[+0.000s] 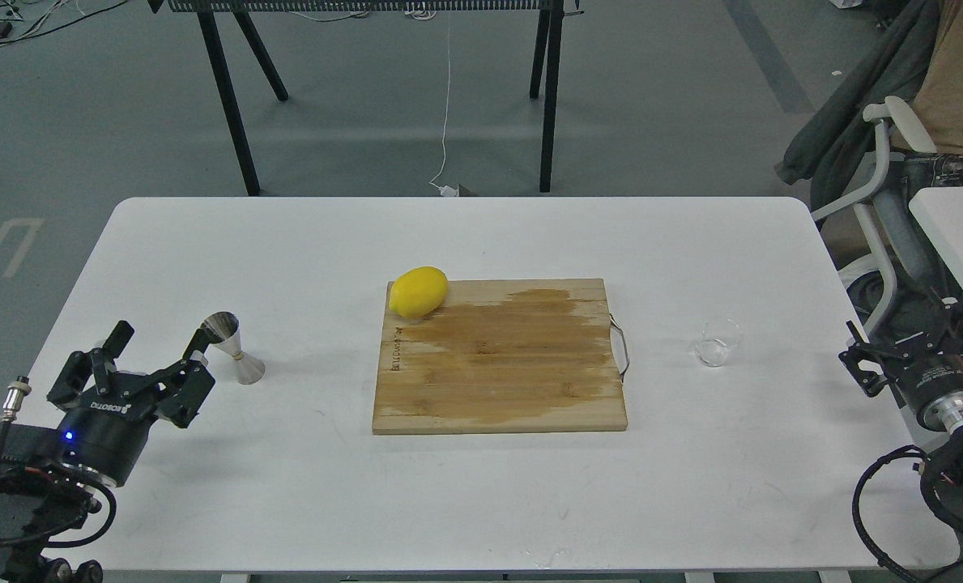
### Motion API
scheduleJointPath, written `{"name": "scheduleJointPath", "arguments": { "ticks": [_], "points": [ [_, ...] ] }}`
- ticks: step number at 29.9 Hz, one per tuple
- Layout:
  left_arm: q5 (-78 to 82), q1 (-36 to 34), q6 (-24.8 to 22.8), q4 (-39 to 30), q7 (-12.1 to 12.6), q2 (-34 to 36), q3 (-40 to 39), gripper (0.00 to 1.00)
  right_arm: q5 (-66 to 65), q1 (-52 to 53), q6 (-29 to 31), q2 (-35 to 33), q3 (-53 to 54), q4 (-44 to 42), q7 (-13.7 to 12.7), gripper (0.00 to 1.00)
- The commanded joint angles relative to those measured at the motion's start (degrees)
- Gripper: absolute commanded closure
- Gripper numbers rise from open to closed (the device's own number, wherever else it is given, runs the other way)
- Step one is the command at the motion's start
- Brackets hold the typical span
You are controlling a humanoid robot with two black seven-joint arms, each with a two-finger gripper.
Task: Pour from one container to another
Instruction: 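Move the left gripper toward the metal jigger beside the board, then close the left gripper around the metal jigger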
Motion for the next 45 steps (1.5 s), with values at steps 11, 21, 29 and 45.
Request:
{"name": "scheduleJointPath", "arguments": {
  "ticks": [11, 21, 29, 45],
  "points": [
    [2.3, -1.5, 2.5, -10.4, 0.0, -2.8, 2.3, 0.00, 0.0, -0.4, 0.0, -0.1, 0.0, -0.2, 0.1, 0.00],
    [7.5, -6.7, 2.9, -15.0, 0.0, -6.8, 2.2, 0.00, 0.0, -0.4, 0.0, -0.1, 0.1, -0.5, 0.0, 0.00],
    [9.1, -11.5, 4.5, -21.6, 0.0, -7.1, 1.7, 0.00, 0.0, -1.2, 0.0, -0.2, 0.1, -0.6, 0.1, 0.00],
    [9.2, -18.5, 5.2, -31.5, 0.0, -6.9, 0.6, 0.00, 0.0, -1.6, 0.0, -0.2, 0.1, -0.6, 1.3, 0.00]
  ]
}}
